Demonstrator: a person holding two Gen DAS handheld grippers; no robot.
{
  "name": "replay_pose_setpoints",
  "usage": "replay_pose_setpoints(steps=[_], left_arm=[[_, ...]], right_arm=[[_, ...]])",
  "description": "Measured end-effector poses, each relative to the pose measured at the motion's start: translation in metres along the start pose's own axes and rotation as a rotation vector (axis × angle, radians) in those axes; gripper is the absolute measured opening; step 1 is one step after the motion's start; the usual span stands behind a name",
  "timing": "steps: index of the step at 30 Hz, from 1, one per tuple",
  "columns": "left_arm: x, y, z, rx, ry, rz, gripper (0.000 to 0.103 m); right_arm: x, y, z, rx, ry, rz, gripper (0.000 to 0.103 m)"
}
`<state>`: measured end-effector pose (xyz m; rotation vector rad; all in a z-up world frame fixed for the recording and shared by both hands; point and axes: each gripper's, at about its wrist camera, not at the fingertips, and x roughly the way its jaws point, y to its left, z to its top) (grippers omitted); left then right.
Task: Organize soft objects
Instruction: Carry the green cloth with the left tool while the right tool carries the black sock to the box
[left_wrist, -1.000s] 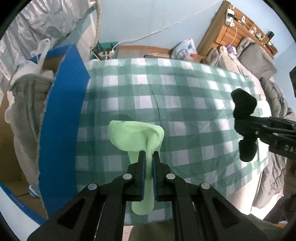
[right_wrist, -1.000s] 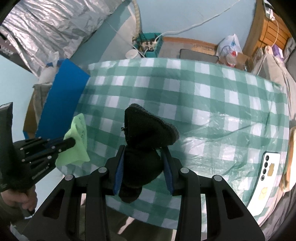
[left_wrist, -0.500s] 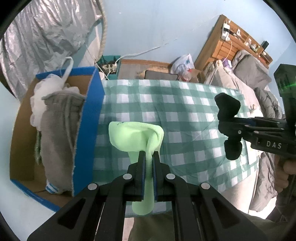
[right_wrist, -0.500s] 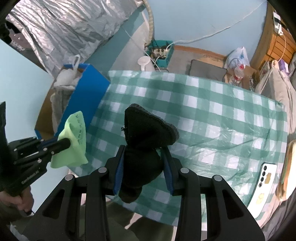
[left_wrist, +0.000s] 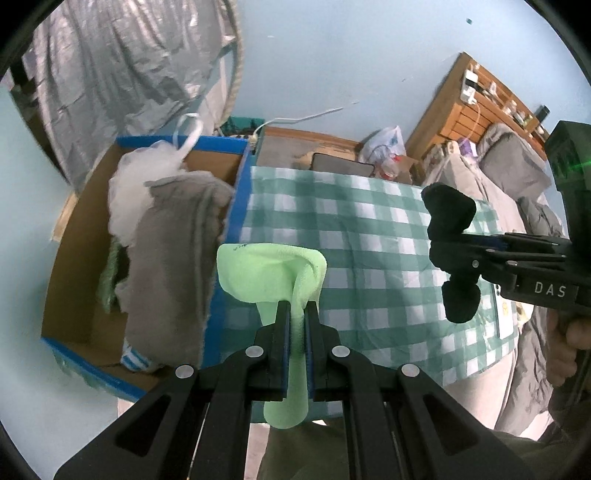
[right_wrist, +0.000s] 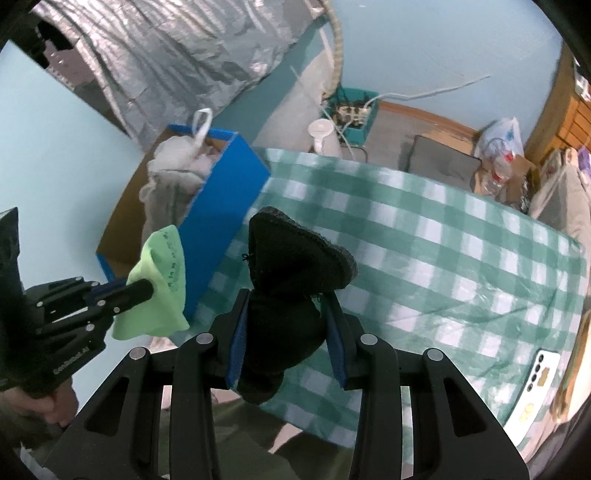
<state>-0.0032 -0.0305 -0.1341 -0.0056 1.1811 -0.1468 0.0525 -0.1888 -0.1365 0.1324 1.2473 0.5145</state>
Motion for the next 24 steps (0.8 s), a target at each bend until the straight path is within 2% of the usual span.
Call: replay_pose_setpoints(steps=[12,24], left_arm=[[-0.03,0.051,-0.001,-0.082,-0.053,0.045,0.007],[-0.033,0.12,0.006,-0.141,-0.073,0.101,0.007]], right_arm=[[0.022,0.065,0.028,-0.1,0.007,0.068,0.037],[0.053,0.131,0.05,-0.183,0.036,0.125,0.037]])
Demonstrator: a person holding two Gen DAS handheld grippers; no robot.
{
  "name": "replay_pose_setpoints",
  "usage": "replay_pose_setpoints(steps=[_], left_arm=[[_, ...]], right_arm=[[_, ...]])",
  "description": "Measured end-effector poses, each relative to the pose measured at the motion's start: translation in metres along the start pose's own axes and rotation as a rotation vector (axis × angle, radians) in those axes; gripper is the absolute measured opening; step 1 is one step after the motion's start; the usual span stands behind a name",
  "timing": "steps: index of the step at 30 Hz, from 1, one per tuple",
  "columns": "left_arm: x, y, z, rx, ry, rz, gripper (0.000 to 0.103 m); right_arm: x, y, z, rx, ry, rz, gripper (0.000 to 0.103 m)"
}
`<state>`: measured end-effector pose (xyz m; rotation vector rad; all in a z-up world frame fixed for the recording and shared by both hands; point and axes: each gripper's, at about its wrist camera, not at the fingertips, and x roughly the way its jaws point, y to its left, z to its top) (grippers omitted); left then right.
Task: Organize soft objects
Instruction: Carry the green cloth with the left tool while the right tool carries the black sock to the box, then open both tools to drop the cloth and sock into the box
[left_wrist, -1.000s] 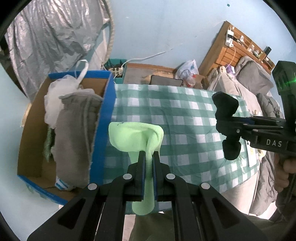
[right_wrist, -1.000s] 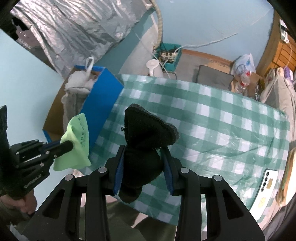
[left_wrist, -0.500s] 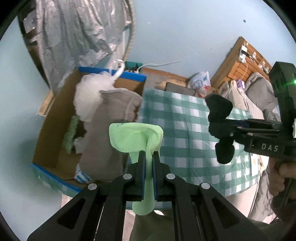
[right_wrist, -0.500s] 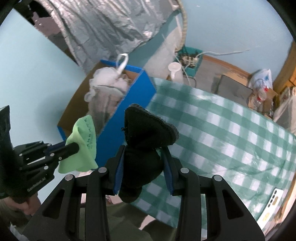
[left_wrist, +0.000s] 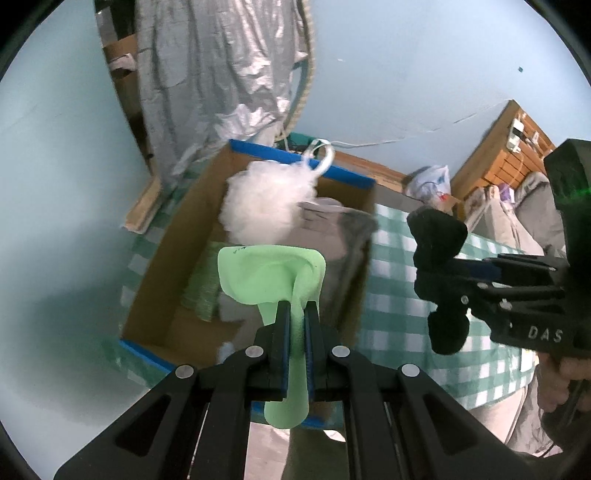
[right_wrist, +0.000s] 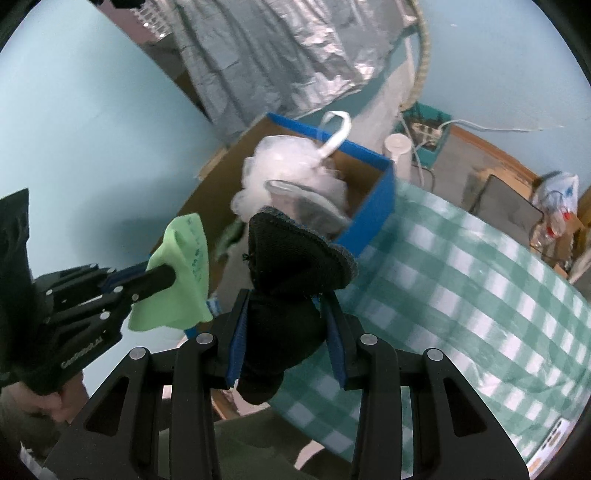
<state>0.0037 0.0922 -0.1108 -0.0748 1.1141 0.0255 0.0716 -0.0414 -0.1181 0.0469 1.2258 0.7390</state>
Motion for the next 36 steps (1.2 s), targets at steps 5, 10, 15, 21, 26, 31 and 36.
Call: replay_pose_setpoints(steps=[5,10,15,21,26,31,36], left_arm=[[0.008,0.025,0.005,-0.025,0.011,0.002,0.007],[0.018,0.042,0.007,-0.044,0.023,-0.008,0.007],[0.028,0.054,0.008,-0.053,0.041,-0.016,0.007],[0.041,0.062,0.012,-0.058,0.059,-0.018,0.007],[0.046,0.072,0.012,-0.094,0.073,-0.014,0.013],[0.041,0.079,0.011,-0.109,0.047,-0.002,0.038],[0.036,0.08,0.012,-0.094,0.04,0.01,0.044]], right_arm=[[0.019,0.021,0.011,-0.025,0.026,0.017,0.037],[0.036,0.037,0.022,-0.04,0.047,0.025,0.037],[0.049,0.046,0.035,-0.041,0.058,0.037,0.037],[0.067,0.054,0.058,-0.037,0.077,0.047,0.037],[0.078,0.059,0.07,-0.047,0.088,0.042,0.039],[0.082,0.06,0.076,-0.047,0.075,0.03,0.046],[0.074,0.057,0.08,-0.028,0.032,0.01,0.064]])
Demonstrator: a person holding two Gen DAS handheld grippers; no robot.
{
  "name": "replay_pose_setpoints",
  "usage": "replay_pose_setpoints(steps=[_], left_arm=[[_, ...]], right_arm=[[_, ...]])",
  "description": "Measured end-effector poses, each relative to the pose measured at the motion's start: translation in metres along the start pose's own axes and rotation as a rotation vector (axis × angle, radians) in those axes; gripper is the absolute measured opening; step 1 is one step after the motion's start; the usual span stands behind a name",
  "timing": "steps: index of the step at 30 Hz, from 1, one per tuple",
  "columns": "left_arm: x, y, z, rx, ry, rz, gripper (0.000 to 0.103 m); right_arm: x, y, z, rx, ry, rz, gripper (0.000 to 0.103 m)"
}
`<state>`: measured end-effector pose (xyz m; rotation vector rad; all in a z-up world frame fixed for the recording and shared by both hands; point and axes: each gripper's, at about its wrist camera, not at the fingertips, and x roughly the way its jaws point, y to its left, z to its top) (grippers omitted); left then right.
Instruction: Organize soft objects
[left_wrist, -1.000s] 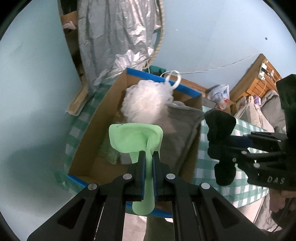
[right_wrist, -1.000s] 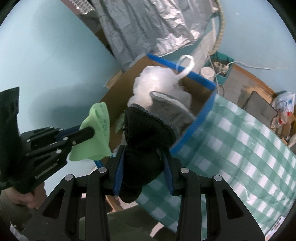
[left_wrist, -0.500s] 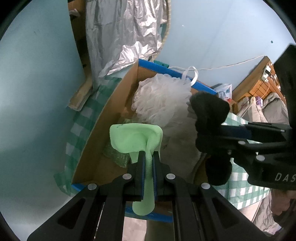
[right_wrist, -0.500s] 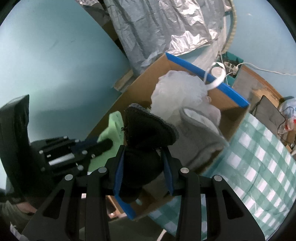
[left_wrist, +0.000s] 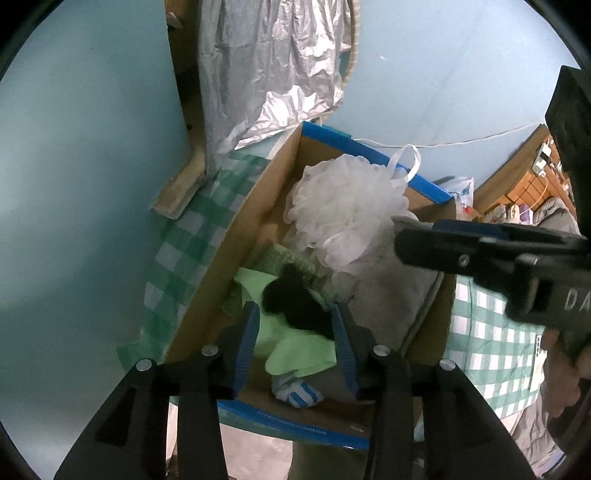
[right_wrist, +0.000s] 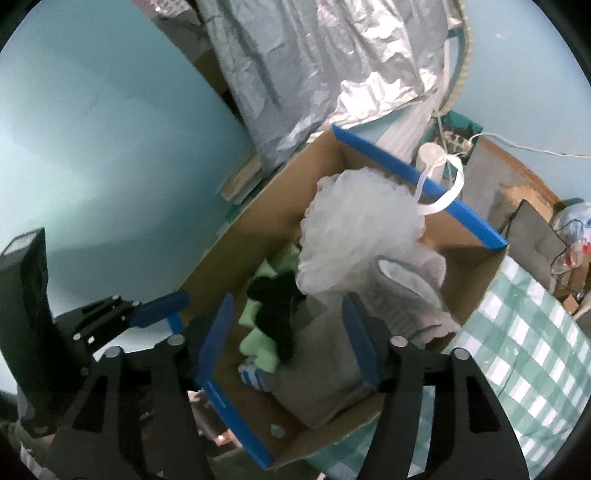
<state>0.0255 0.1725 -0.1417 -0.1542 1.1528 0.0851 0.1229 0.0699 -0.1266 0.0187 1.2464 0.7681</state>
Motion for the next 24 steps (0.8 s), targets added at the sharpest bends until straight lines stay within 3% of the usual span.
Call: replay_pose_setpoints(steps=[7,14,16,21,24], left_arm=[[-0.017,-0.006,-0.003,0.01,-0.022,0.008,0.059],[-0.04,-0.023,-0.003,0.045,-0.054,0.01,0.063],[-0.046,-0.027,-0.003,0.047,-0.065,0.009,0.073],[-0.064,-0.04,-0.002,0.06,-0.09,0.004,0.074],[-0.071,-0.047,-0.002,0.056,-0.099,-0.002,0.08]], right_arm=[[-0.022,-0.007,-0.005,0.039,-0.042,-0.028,0.068],[-0.053,-0.011,-0.015,0.044,-0.088,-0.078,0.071],[-0.062,-0.013,-0.018,0.047,-0.101,-0.09,0.072],[-0.084,-0.022,-0.024,0.068,-0.132,-0.112,0.072],[-0.098,-0.028,-0.028,0.079,-0.153,-0.133,0.072]])
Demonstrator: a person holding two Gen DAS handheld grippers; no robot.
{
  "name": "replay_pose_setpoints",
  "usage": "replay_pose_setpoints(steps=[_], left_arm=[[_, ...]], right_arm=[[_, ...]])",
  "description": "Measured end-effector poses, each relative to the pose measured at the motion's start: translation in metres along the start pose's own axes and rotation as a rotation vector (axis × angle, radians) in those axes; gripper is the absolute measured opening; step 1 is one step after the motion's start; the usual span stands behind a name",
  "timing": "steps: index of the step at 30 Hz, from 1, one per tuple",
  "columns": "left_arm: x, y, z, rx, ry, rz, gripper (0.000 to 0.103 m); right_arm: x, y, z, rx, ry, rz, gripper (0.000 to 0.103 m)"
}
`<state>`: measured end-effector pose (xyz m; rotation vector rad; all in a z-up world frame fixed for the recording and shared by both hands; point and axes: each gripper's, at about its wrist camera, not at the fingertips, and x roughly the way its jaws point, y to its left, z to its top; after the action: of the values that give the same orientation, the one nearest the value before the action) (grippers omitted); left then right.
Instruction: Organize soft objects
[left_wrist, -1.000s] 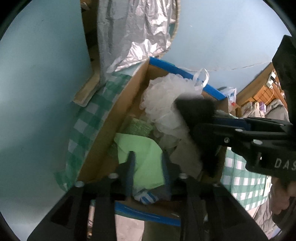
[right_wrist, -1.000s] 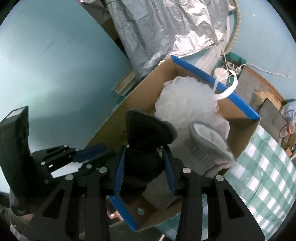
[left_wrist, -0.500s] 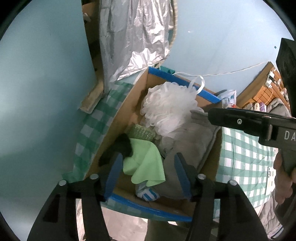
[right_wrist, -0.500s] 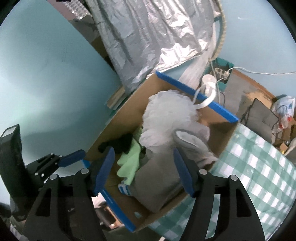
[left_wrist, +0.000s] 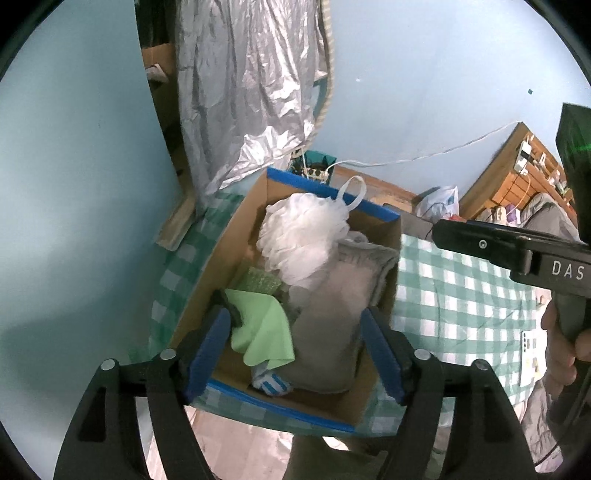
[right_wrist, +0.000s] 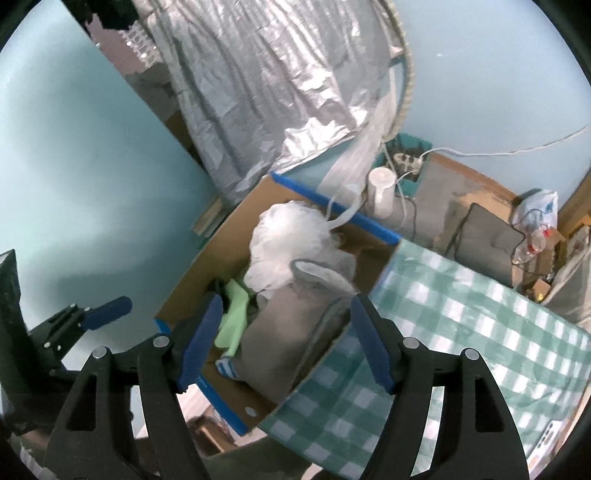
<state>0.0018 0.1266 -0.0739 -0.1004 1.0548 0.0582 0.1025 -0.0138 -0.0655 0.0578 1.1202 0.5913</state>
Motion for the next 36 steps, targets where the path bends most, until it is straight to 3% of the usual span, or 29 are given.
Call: replay_pose_setpoints(steps=[10,26,36], left_arm=[[-0.02,-0.032,0.001,0.04,-0.013,0.022,0.087],[-0.046,-0.086,0.002,0.119,-0.05,0.042,0.087],[-0.058,-0.124,0.013,0.186,-0.081,0.044,0.087]], right_arm=[[-0.04,-0.017,-0.014,0.0,-0.043,-0.063,0.072],[-0.115,-0.051,-0.038,0.039,-0.134,-0.17,0.072],[-0.14,-0.081,-0.054,0.106,-0.156,-0.217,0.072]])
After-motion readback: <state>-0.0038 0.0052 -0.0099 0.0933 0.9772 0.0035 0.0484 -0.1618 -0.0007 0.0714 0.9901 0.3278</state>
